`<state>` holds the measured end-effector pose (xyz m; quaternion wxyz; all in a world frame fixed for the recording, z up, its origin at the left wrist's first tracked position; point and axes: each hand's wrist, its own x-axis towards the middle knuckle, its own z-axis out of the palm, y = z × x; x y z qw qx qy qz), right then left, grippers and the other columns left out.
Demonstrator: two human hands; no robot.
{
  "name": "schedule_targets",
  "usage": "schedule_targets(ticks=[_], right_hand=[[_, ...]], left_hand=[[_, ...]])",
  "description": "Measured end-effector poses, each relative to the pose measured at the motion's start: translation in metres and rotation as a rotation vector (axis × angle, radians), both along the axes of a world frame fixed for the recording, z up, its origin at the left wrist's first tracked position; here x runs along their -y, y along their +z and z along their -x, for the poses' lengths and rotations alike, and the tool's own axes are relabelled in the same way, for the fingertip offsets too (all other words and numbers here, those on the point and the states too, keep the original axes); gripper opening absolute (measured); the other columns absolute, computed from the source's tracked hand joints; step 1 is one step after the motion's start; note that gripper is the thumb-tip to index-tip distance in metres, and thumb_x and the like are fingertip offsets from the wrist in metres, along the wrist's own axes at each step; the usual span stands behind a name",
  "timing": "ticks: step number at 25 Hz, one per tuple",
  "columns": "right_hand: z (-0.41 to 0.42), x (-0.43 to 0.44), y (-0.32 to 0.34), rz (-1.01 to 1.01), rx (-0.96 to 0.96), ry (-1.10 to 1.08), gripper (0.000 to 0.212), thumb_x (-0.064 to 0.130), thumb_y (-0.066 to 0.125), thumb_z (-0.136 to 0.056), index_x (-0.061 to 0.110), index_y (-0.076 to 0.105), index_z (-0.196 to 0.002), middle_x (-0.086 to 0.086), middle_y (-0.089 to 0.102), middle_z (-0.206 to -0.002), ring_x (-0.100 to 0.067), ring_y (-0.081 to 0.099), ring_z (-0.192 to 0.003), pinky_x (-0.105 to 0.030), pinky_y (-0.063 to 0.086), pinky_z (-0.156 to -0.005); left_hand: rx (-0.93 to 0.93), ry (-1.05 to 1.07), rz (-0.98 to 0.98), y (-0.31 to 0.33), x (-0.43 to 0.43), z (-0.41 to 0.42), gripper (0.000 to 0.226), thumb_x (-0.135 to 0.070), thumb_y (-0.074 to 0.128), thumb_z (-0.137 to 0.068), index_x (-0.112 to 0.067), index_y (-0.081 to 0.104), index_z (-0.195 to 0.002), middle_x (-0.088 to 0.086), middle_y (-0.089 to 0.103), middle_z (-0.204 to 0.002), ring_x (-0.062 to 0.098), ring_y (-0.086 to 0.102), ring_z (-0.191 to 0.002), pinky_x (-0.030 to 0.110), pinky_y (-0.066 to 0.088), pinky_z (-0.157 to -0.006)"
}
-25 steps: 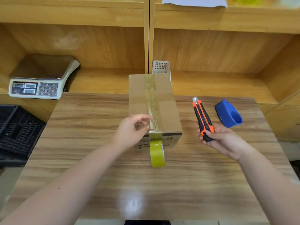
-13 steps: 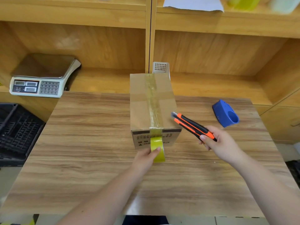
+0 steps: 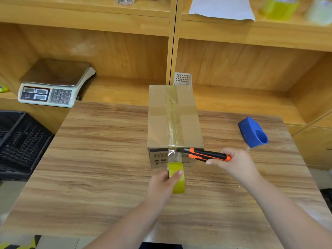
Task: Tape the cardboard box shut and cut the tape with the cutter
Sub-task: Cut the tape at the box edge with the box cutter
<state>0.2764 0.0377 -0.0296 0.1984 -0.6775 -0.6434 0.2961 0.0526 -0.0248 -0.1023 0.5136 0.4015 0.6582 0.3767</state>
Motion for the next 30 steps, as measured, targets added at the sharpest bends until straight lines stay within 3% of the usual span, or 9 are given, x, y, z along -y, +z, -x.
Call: schedule_targets(ticks=[4, 6, 8, 12, 15, 20, 23, 26, 30], right_hand=[[0.009, 0.003, 0.013, 0.131, -0.468, 0.028, 0.015, 0.034, 0.065, -0.081, 0.021, 0.067, -0.072, -0.003, 0.063, -0.054, -0.010, 0.054, -0.054, -0.028, 0.039, -0.058], [0.007, 0.008, 0.012, 0.247, -0.758, 0.018, 0.019, 0.025, 0.057, -0.084, 0.014, 0.066, -0.097, -0.010, 0.073, -0.071, -0.013, 0.062, -0.065, -0.026, 0.047, -0.063], [0.004, 0.010, 0.012, 0.318, -0.858, 0.044, 0.021, 0.015, 0.056, -0.085, 0.002, 0.058, -0.101, -0.014, 0.075, -0.086, -0.021, 0.068, -0.073, -0.026, 0.055, -0.066], [0.000, 0.006, 0.011, 0.230, -0.478, 0.119, 0.008, 0.007, 0.062, -0.087, 0.006, 0.055, -0.083, -0.006, 0.072, -0.070, -0.019, 0.059, -0.055, -0.029, 0.051, -0.055], [-0.005, -0.003, 0.016, 0.062, -0.156, 0.236, 0.021, 0.024, 0.072, -0.079, 0.014, 0.055, -0.071, -0.009, 0.066, -0.064, -0.009, 0.049, -0.051, -0.028, 0.041, -0.055], [-0.004, -0.018, 0.015, -0.279, 0.369, 0.368, 0.044, 0.054, 0.077, -0.064, 0.022, 0.047, -0.057, 0.006, 0.038, -0.043, -0.017, 0.038, -0.043, -0.021, 0.022, -0.040], [0.003, -0.019, 0.007, -0.480, 0.487, 0.525, 0.044, 0.052, 0.080, -0.061, 0.021, 0.050, -0.056, 0.010, 0.031, -0.042, -0.020, 0.040, -0.035, -0.012, 0.015, -0.038], [0.003, -0.023, -0.001, -0.538, 0.504, 0.580, 0.040, 0.052, 0.074, -0.067, 0.020, 0.051, -0.060, 0.005, 0.044, -0.040, -0.021, 0.045, -0.034, -0.022, 0.030, -0.033], [-0.005, -0.026, 0.001, -0.591, 0.517, 0.595, 0.040, 0.050, 0.074, -0.067, 0.019, 0.049, -0.060, 0.004, 0.049, -0.042, -0.023, 0.047, -0.036, -0.024, 0.032, -0.033]], left_hand=[[0.043, 0.005, 0.005, -0.003, -0.001, 0.000, 0.047, -0.038, 0.072, -0.082, -0.014, 0.041, -0.055, -0.003, 0.026, -0.053, 0.010, 0.023, -0.048, 0.026, 0.017, -0.047], [0.060, 0.023, 0.018, -0.005, -0.001, -0.001, 0.052, -0.037, 0.072, -0.082, -0.018, 0.034, -0.051, -0.007, 0.028, -0.049, 0.009, 0.024, -0.046, 0.025, 0.017, -0.046], [0.110, 0.025, 0.040, -0.010, 0.000, -0.002, 0.051, -0.044, 0.072, -0.080, -0.012, 0.044, -0.052, 0.001, 0.043, -0.053, 0.012, 0.035, -0.050, 0.026, 0.025, -0.050], [0.223, 0.014, 0.106, -0.023, 0.000, -0.002, 0.094, -0.078, 0.071, -0.054, 0.011, 0.059, -0.082, 0.011, 0.061, -0.073, 0.021, 0.056, -0.067, 0.035, 0.042, -0.068], [0.238, 0.019, 0.124, -0.027, 0.000, -0.004, 0.089, -0.079, 0.072, -0.050, 0.006, 0.061, -0.075, 0.010, 0.060, -0.075, 0.022, 0.055, -0.068, 0.036, 0.042, -0.069], [0.210, 0.033, 0.134, -0.033, -0.002, -0.006, 0.076, -0.079, 0.072, -0.051, -0.006, 0.066, -0.072, 0.010, 0.059, -0.073, 0.020, 0.054, -0.067, 0.036, 0.041, -0.068], [0.190, 0.029, 0.132, -0.033, -0.002, -0.009, 0.068, -0.080, 0.071, -0.050, -0.018, 0.065, -0.078, 0.008, 0.059, -0.074, 0.019, 0.054, -0.068, 0.034, 0.040, -0.068], [0.186, 0.031, 0.138, -0.035, -0.003, -0.010, 0.068, -0.080, 0.071, -0.050, -0.018, 0.065, -0.078, 0.009, 0.059, -0.073, 0.019, 0.054, -0.068, 0.035, 0.041, -0.069], [0.171, 0.029, 0.155, -0.040, -0.001, -0.012, 0.064, -0.079, 0.071, -0.053, -0.020, 0.063, -0.076, 0.007, 0.058, -0.074, 0.020, 0.054, -0.068, 0.035, 0.041, -0.070]])
